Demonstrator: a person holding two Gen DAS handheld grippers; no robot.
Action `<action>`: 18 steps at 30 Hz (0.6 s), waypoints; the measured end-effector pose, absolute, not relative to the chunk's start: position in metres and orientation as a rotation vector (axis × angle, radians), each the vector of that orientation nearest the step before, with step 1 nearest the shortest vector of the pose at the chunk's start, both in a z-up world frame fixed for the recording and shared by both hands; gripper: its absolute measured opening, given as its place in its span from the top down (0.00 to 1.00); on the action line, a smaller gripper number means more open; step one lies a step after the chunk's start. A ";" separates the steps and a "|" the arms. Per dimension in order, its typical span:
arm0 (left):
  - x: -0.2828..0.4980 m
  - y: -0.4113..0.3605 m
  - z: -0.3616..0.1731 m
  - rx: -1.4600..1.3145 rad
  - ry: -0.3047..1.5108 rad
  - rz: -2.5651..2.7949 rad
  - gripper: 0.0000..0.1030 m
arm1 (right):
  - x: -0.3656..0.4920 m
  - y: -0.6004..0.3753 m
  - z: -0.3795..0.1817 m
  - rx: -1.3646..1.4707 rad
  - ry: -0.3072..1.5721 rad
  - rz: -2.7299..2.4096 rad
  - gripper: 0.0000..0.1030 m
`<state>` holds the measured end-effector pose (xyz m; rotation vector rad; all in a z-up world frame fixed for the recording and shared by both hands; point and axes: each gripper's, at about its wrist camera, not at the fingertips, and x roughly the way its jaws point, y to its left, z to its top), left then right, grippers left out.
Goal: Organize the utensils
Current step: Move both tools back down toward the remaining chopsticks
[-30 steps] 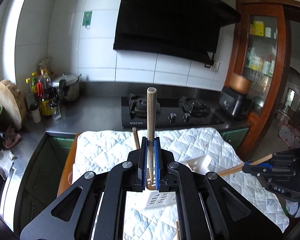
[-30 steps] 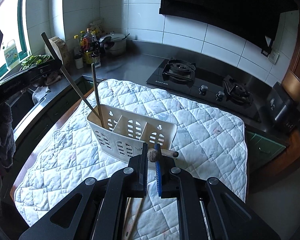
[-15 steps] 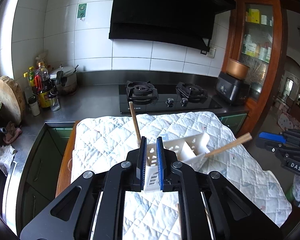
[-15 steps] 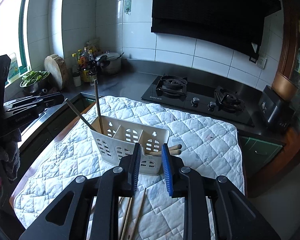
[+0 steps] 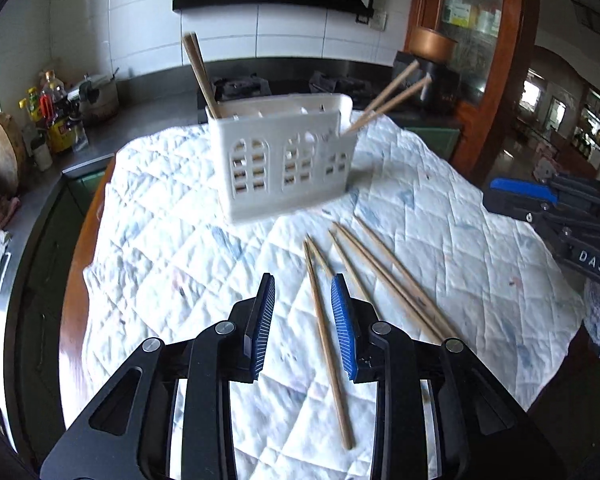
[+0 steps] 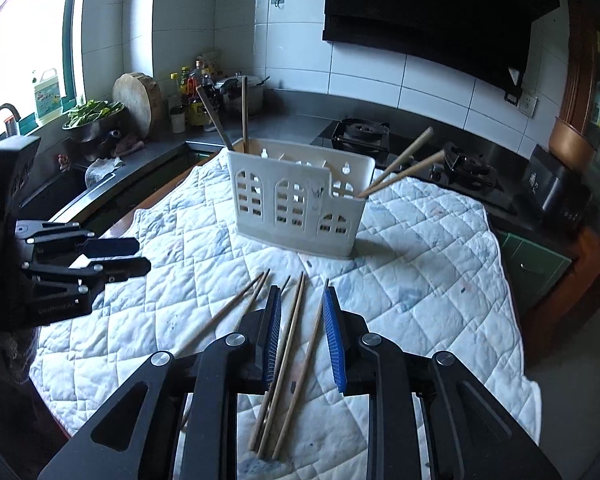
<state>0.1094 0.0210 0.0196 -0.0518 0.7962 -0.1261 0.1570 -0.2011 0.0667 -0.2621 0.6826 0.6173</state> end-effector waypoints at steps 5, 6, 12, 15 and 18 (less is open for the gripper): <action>0.090 0.004 -0.029 -0.076 0.905 -0.179 0.71 | 0.148 -0.214 0.035 -0.195 0.751 0.611 0.79; 0.090 0.003 -0.035 -0.091 0.923 -0.186 0.71 | 0.147 -0.215 0.030 -0.181 0.765 0.613 0.79; 0.088 -0.003 -0.062 -0.110 0.989 -0.199 0.72 | 0.140 -0.222 0.012 -0.145 0.792 0.604 0.79; 0.090 -0.003 -0.068 -0.107 1.007 -0.189 0.72 | 0.139 -0.223 0.005 -0.136 0.803 0.601 0.79; 0.094 -0.001 -0.072 -0.114 1.023 -0.178 0.72 | 0.138 -0.223 -0.001 -0.134 0.813 0.599 0.79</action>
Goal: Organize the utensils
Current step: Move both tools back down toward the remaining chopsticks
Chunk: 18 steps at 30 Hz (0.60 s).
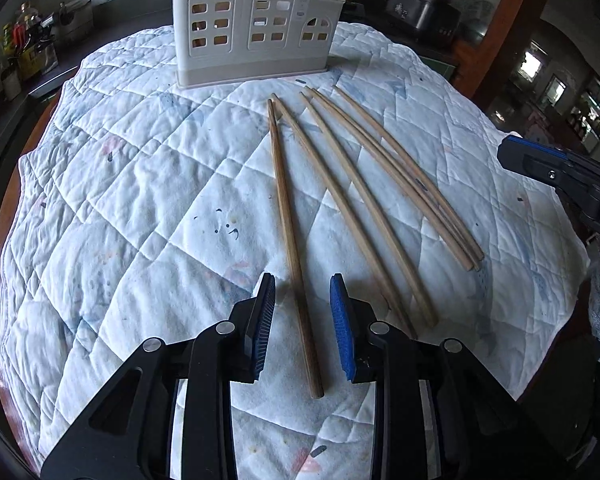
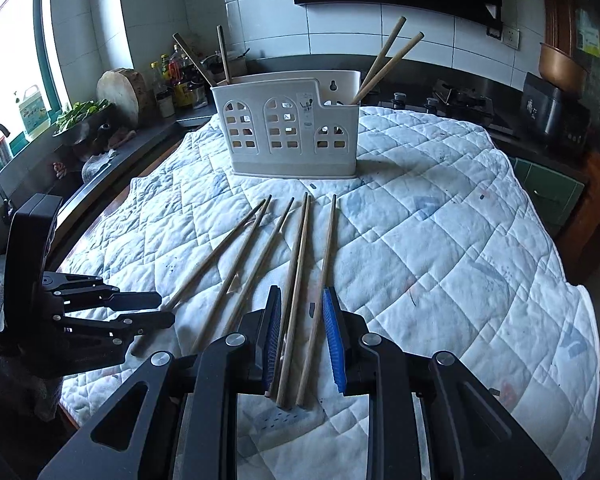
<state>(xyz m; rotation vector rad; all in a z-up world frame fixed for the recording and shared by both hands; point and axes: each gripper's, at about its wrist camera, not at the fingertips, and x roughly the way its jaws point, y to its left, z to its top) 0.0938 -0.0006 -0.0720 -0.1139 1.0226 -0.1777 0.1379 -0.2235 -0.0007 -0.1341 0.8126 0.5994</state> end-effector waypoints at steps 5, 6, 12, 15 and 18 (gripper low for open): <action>0.099 0.002 -0.074 -0.113 1.031 -0.180 0.81 | 0.141 -0.224 -0.007 -0.121 0.828 0.599 0.79; 0.100 0.003 -0.075 -0.115 1.033 -0.181 0.83 | 0.141 -0.224 -0.008 -0.119 0.831 0.599 0.79; 0.105 0.001 -0.076 -0.096 1.050 -0.184 0.86 | 0.143 -0.222 -0.013 -0.120 0.844 0.599 0.79; 0.108 0.000 -0.076 -0.086 1.066 -0.188 0.86 | 0.143 -0.222 -0.014 -0.119 0.844 0.601 0.79; 0.109 0.001 -0.076 -0.081 1.066 -0.187 0.89 | 0.142 -0.222 -0.015 -0.120 0.846 0.599 0.79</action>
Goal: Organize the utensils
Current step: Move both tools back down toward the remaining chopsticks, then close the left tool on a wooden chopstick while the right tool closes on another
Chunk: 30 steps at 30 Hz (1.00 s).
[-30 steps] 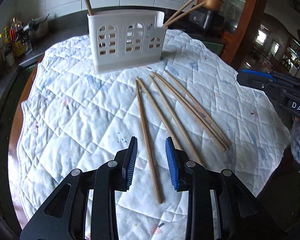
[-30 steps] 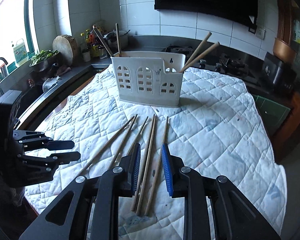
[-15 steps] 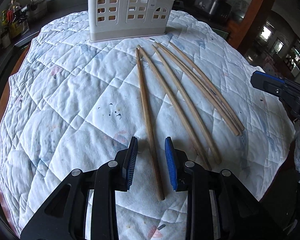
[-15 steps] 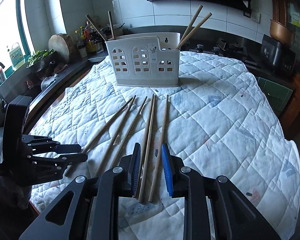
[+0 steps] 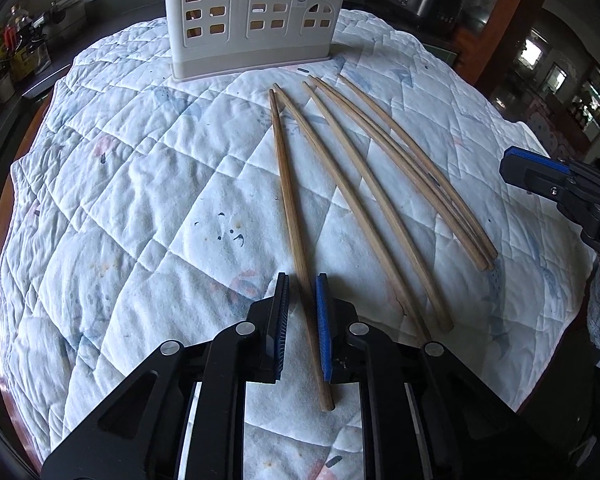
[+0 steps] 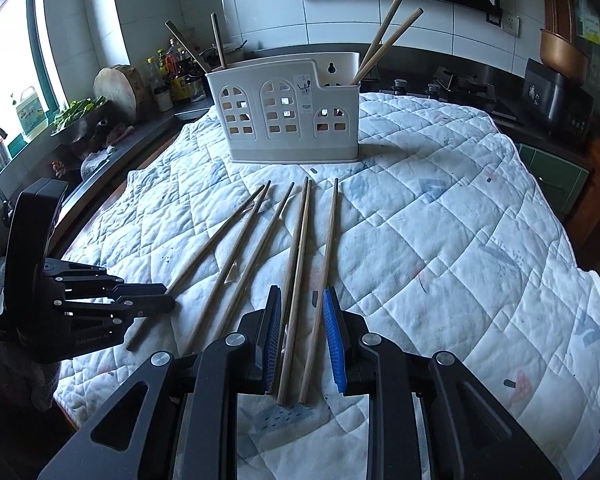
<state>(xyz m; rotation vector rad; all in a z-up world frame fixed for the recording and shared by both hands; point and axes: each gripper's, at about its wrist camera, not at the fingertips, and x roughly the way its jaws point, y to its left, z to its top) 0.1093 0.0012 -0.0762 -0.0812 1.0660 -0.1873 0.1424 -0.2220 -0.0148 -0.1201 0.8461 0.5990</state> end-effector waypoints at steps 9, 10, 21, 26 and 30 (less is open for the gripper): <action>0.099 0.005 -0.066 -0.114 0.985 -0.170 0.94 | 0.138 -0.228 -0.029 -0.147 0.844 0.562 0.82; 0.098 0.005 -0.062 -0.118 0.970 -0.170 0.94 | 0.138 -0.229 -0.032 -0.144 0.850 0.562 0.82; 0.088 0.012 -0.032 -0.167 0.855 -0.162 0.94 | 0.135 -0.221 -0.055 -0.123 0.889 0.575 0.87; 0.088 0.015 -0.022 -0.175 0.812 -0.156 0.95 | 0.139 -0.218 -0.065 -0.121 0.900 0.556 0.89; 0.089 0.017 -0.018 -0.183 0.790 -0.148 0.95 | 0.142 -0.219 -0.071 -0.121 0.906 0.543 0.92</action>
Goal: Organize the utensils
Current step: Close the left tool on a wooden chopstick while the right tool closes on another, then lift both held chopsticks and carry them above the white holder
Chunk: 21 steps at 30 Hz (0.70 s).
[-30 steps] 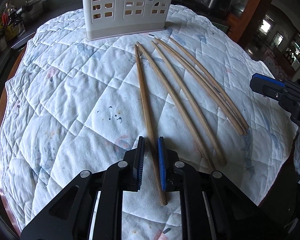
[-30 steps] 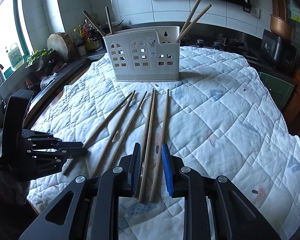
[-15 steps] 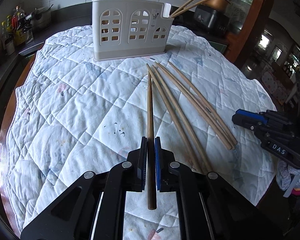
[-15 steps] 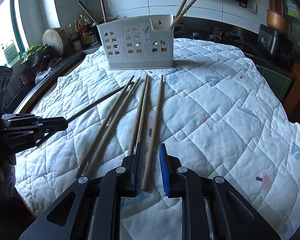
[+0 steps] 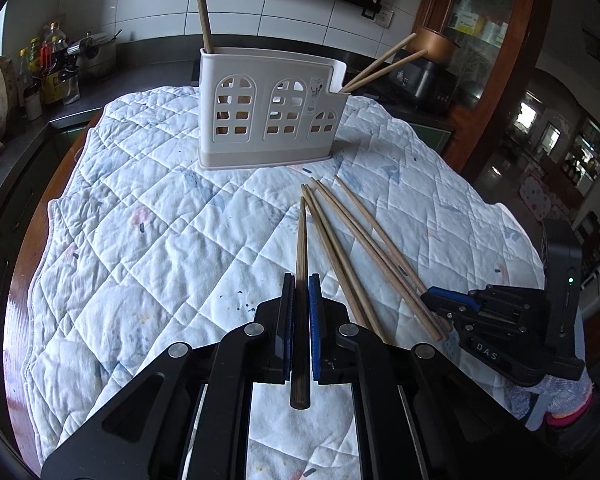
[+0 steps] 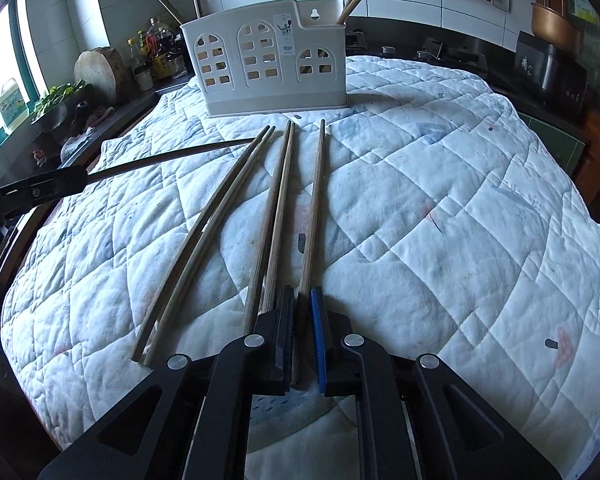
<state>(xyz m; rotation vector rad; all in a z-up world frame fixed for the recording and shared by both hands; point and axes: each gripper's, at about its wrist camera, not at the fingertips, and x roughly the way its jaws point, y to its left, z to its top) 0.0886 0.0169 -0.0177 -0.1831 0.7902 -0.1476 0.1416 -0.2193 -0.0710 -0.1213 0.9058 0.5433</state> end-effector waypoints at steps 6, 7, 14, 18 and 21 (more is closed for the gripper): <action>0.087 0.019 -0.006 -0.182 0.744 -0.146 0.95 | 0.141 -0.224 -0.061 -0.112 0.869 0.529 0.93; 0.086 0.020 -0.004 -0.185 0.733 -0.147 0.95 | 0.141 -0.225 -0.056 -0.110 0.857 0.528 0.93; 0.087 0.023 0.014 -0.189 0.686 -0.151 0.95 | 0.140 -0.229 -0.005 -0.094 0.725 0.539 0.93; 0.093 0.025 0.027 -0.177 0.669 -0.154 0.95 | 0.146 -0.225 0.029 -0.098 0.655 0.557 0.93; 0.101 0.029 0.042 -0.161 0.648 -0.148 0.95 | 0.157 -0.221 0.057 -0.107 0.612 0.572 0.94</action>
